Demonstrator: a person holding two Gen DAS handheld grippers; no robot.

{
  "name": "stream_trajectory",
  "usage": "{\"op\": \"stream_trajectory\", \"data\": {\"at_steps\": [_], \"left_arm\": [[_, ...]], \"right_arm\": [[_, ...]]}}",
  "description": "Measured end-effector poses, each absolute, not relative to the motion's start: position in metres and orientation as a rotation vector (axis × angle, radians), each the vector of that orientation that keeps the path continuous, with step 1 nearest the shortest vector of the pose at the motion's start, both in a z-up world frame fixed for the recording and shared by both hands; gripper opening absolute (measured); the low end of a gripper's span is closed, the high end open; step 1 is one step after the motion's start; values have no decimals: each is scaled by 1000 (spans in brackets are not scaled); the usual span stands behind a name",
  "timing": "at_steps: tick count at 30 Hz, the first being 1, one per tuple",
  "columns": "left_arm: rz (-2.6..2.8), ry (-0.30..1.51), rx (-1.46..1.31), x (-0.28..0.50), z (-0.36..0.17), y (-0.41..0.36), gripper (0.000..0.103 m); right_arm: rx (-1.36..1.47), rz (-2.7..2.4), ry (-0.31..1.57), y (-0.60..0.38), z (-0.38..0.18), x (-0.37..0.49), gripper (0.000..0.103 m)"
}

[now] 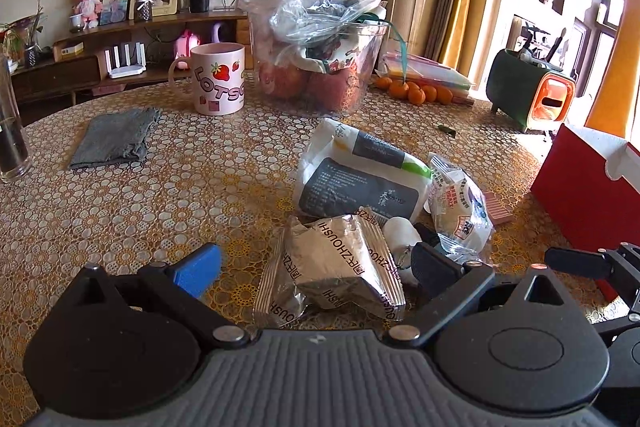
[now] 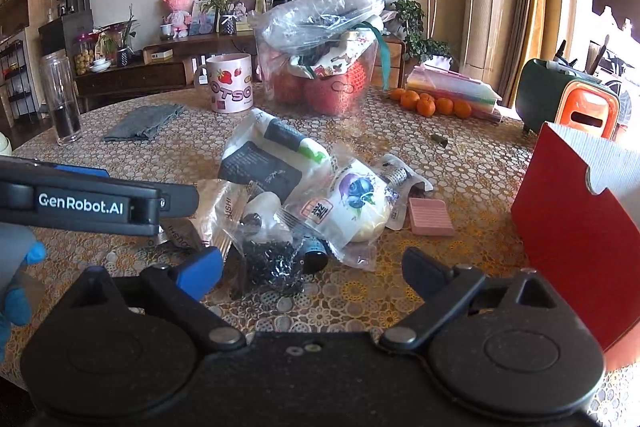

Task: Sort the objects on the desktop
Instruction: 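Grasp the silver foil bag with the left tool while the right tool grasps the black-piece bag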

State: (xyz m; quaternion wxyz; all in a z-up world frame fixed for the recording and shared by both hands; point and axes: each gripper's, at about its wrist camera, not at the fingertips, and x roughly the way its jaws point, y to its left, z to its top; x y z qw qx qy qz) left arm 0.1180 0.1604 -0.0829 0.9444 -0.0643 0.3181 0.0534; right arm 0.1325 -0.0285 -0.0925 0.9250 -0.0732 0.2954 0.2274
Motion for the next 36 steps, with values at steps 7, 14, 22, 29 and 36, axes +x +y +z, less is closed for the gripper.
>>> {"op": "stream_trajectory", "data": {"at_steps": [7, 14, 22, 29, 36], "left_arm": [[117, 677, -121, 134, -96, 162, 101], [97, 717, -135, 147, -108, 161, 100], [82, 738, -156, 158, -114, 163, 86], [64, 749, -191, 159, -114, 165, 68], [61, 754, -174, 158, -111, 159, 58]], "right_arm": [[-167, 465, 631, -14, -108, 138, 83], [-179, 470, 647, -5, -116, 142, 75], [-165, 498, 673, -1, -119, 147, 61], [-142, 515, 686, 3, -119, 151, 49], [-99, 514, 701, -3, -118, 153, 38]]}}
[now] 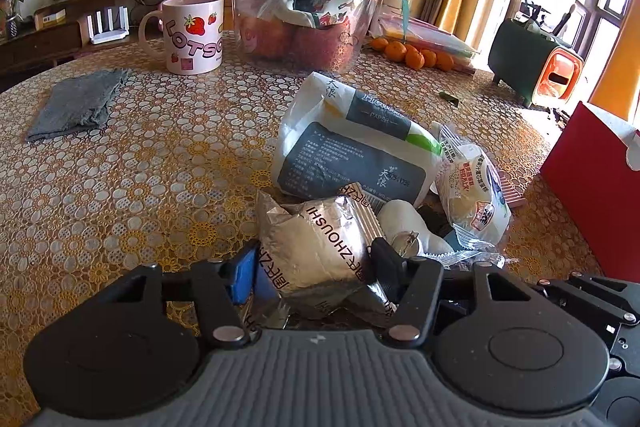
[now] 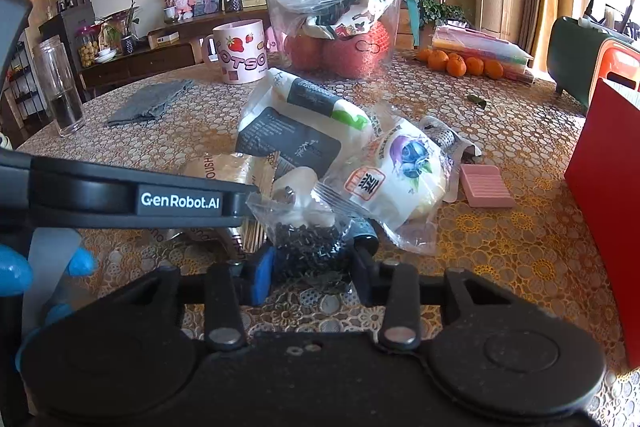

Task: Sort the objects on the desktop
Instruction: 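Grasp the silver foil bag with the left tool while the right tool grasps the black-piece bag, then carry the foil bag and the black-piece bag over the red box with both tools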

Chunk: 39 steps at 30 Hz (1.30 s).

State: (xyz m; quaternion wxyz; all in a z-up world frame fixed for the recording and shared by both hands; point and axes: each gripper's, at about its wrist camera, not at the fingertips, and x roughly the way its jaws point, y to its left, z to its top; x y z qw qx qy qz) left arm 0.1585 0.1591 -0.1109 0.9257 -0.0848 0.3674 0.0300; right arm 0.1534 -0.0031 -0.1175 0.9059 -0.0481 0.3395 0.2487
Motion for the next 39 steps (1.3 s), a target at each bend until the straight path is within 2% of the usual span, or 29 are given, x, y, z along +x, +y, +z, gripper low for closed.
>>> {"op": "stream_trajectory", "data": {"at_steps": [9, 39], "left_arm": [[87, 754, -160, 151, -104, 153, 56], [43, 695, -145, 90, -47, 92, 56]], "right_arm": [[-84, 510, 691, -11, -112, 148, 33], [17, 490, 614, -86, -62, 106, 33]]}}
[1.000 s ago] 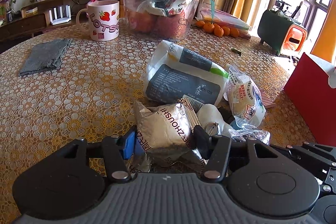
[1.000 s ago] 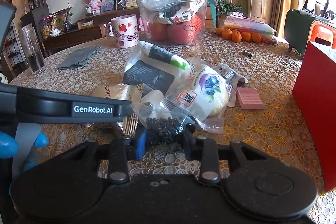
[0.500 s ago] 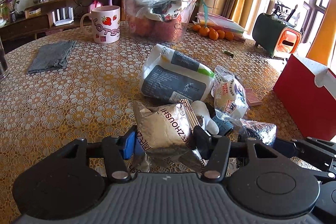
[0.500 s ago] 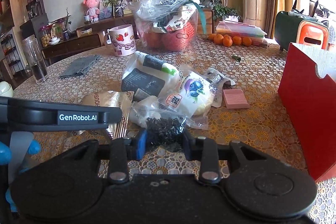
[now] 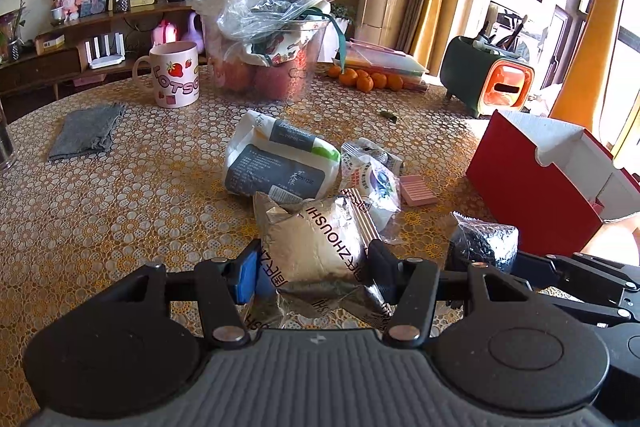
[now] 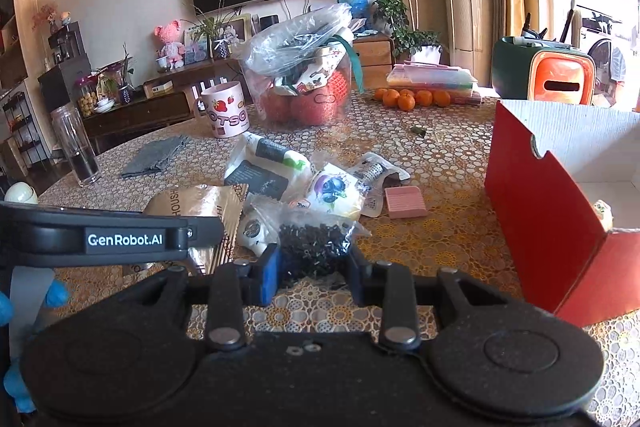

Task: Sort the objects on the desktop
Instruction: 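Carry the foil bag and the black-piece bag over the red box with both tools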

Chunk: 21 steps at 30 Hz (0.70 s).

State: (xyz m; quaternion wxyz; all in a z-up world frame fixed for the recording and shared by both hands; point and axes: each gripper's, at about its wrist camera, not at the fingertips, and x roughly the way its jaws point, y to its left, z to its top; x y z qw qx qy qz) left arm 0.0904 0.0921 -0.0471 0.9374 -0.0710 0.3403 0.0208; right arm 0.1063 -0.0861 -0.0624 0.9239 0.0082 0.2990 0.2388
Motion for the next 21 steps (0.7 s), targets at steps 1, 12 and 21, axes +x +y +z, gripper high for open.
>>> {"op": "stream_trajectory", "data": {"at_steps": [1, 12, 21], "left_arm": [[38, 693, -144, 89, -45, 89, 56], [-60, 659, -119, 73, -17, 41, 56], [-148, 646, -101, 68, -2, 0, 56]], "right_arm": [[20, 489, 612, -89, -61, 105, 33], [44, 461, 565, -143, -33, 86, 33], [50, 430, 542, -186, -21, 74, 33]]}}
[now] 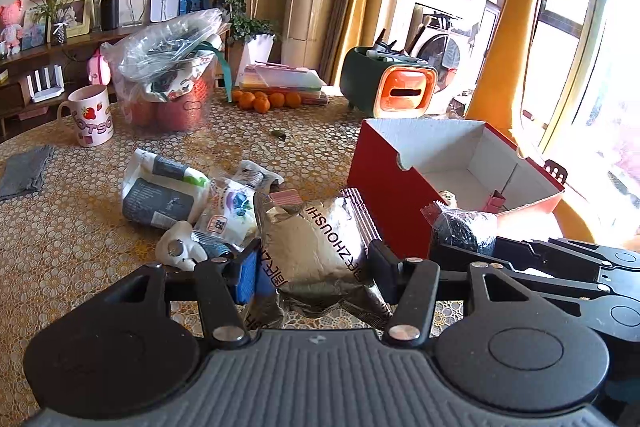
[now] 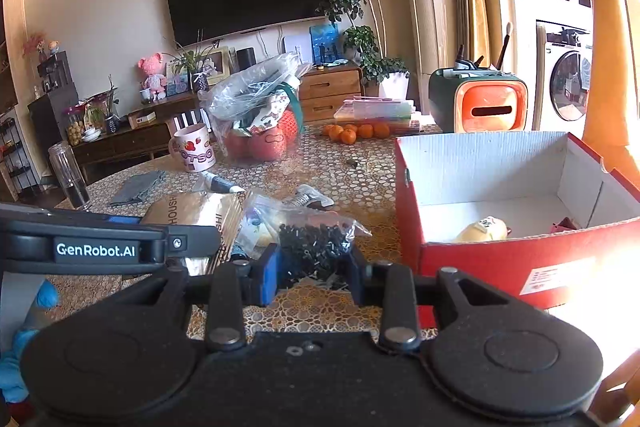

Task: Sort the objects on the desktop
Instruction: 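Carry the foil bag and the black-piece bag over the red box with both tools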

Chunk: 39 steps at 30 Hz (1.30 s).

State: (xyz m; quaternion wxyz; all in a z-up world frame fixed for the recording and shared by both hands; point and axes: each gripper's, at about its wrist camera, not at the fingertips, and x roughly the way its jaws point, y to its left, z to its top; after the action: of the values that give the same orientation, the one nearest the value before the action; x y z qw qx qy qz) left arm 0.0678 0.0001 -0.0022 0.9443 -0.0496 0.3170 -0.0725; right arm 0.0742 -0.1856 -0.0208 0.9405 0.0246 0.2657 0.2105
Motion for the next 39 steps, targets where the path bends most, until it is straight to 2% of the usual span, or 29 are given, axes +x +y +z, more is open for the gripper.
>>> {"op": "stream_trajectory", "data": {"at_steps": [23, 39], "left_arm": [[-345, 610, 27, 107, 27, -104, 56], [-345, 632, 171, 188, 19, -154, 56]], "right_arm": [[79, 292, 491, -294, 10, 108, 33], [25, 213, 527, -348, 2, 185, 33]]}}
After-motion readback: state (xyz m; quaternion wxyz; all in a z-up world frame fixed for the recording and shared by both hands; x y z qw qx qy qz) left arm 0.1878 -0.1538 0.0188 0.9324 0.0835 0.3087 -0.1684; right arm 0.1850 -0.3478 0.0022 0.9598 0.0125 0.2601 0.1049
